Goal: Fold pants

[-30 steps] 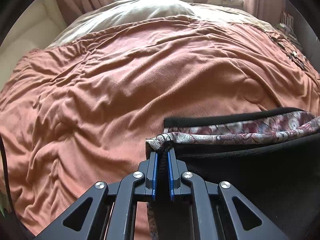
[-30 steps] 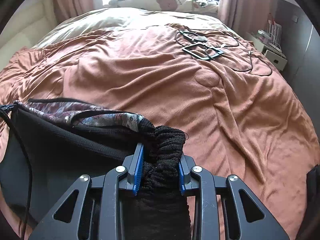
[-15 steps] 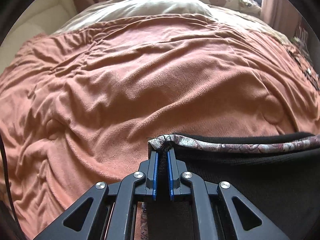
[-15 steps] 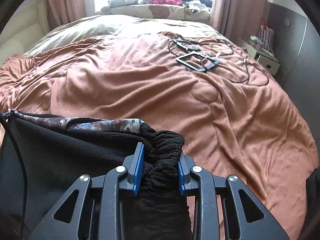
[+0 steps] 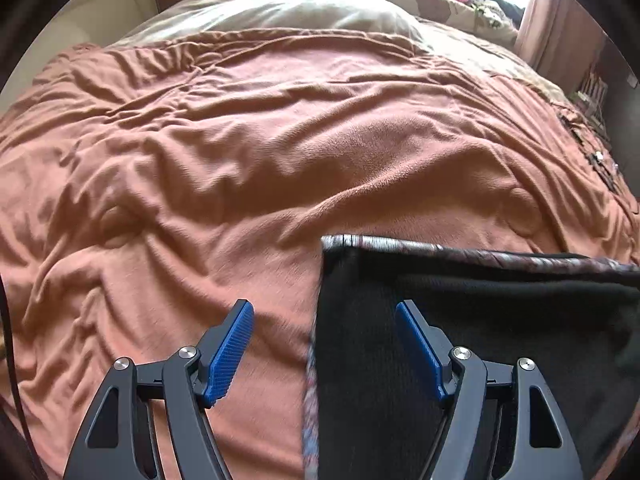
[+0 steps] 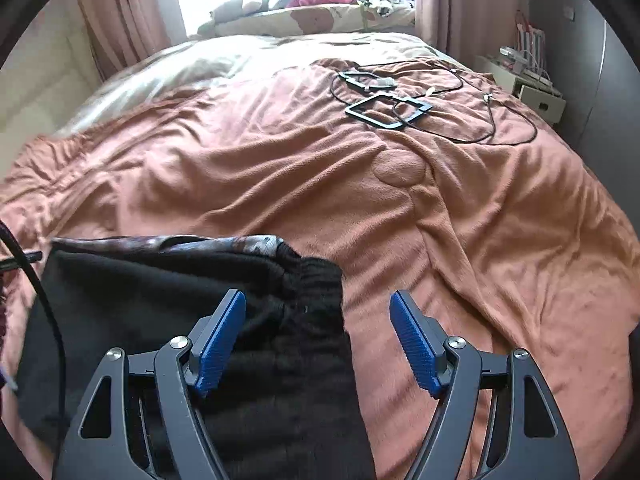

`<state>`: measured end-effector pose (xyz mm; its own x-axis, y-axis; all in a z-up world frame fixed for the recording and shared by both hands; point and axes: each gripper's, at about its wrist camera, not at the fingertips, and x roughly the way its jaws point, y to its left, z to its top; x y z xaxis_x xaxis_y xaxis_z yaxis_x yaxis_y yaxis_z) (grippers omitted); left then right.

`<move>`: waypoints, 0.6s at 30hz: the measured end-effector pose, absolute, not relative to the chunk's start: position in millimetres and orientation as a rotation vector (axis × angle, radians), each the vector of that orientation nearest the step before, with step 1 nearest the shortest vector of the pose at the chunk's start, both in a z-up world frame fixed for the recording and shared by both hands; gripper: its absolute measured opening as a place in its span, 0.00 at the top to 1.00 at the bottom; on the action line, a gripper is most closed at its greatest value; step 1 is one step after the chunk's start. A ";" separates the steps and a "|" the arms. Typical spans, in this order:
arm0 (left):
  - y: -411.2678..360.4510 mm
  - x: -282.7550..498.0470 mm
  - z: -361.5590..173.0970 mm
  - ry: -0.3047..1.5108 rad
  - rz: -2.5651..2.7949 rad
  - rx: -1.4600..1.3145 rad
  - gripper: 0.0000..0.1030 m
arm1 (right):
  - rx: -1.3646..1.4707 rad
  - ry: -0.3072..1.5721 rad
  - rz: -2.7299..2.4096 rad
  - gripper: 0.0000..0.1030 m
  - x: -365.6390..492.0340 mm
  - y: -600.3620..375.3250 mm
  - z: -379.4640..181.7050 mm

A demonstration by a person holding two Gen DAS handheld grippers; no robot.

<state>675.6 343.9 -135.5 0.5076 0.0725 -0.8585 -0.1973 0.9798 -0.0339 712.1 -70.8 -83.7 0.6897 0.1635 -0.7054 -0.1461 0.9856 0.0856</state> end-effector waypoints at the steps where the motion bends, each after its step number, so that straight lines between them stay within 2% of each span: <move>1: 344.4 671.0 -132.0 1.024 0.158 -0.135 0.27 | 0.039 0.791 0.187 0.29 705.4 -77.8 -81.1; 8: 337.2 621.7 -107.5 1.022 0.127 -0.143 0.27 | 0.125 0.804 0.245 0.29 659.6 -113.8 -77.0; 18: 330.2 554.3 -100.2 1.040 0.100 -0.209 0.27 | 0.265 0.850 0.304 0.29 616.6 -139.3 -80.9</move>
